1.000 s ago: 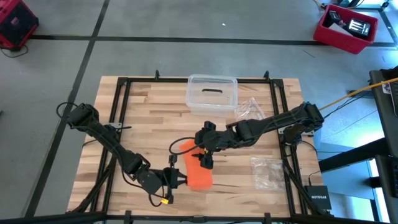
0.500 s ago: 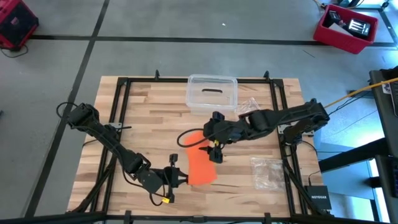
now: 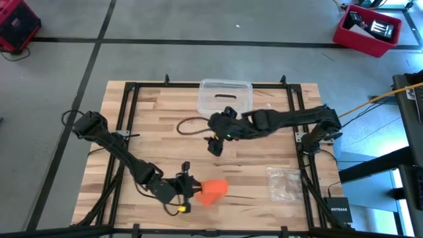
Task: Roll bandage
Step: Roll the orange bandage
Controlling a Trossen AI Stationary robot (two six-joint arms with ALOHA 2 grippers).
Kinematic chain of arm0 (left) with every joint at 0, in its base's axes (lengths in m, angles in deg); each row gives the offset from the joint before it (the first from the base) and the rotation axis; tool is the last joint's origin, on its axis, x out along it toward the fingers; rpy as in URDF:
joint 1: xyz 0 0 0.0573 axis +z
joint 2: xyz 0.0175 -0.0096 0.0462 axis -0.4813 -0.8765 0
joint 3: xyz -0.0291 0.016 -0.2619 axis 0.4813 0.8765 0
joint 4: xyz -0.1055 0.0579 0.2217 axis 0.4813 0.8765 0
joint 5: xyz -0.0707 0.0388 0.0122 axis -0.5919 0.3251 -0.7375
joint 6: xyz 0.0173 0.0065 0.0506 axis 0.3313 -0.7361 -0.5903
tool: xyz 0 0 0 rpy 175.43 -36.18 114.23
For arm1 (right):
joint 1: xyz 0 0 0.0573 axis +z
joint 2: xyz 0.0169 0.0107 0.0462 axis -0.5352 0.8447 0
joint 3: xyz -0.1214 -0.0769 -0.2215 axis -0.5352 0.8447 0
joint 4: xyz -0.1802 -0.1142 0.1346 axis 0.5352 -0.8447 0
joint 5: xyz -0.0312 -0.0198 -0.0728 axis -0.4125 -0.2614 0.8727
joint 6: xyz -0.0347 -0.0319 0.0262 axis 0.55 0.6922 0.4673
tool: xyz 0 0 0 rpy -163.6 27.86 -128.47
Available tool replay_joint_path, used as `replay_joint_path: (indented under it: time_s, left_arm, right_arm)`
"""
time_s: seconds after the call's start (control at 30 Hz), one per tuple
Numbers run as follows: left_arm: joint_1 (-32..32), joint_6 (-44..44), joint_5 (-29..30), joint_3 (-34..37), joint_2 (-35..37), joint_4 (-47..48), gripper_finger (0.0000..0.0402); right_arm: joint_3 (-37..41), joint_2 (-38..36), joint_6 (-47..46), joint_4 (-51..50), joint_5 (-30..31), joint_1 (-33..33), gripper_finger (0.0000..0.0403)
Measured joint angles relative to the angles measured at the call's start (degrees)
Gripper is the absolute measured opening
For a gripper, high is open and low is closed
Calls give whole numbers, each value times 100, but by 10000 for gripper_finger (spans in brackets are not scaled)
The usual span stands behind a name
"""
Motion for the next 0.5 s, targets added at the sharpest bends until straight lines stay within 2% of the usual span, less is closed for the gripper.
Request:
replay_joint_path:
  time_s: [0.13,0.27,0.37,0.5]
  left_arm:
    - [-10,542,-104,6,-142,-53,15]
    - [-77,522,-370,4,-111,-343,15]
    - [-73,326,-829,-14,192,-206,15]
    - [-40,25,-1084,-195,892,345,15]
  right_arm:
    - [7,70,503,-183,-233,-143,326]
    - [-132,-397,1044,-577,-418,47,326]
    - [-135,-771,1130,-898,-539,453,326]
    - [196,-1166,1026,-1127,-292,1337,326]
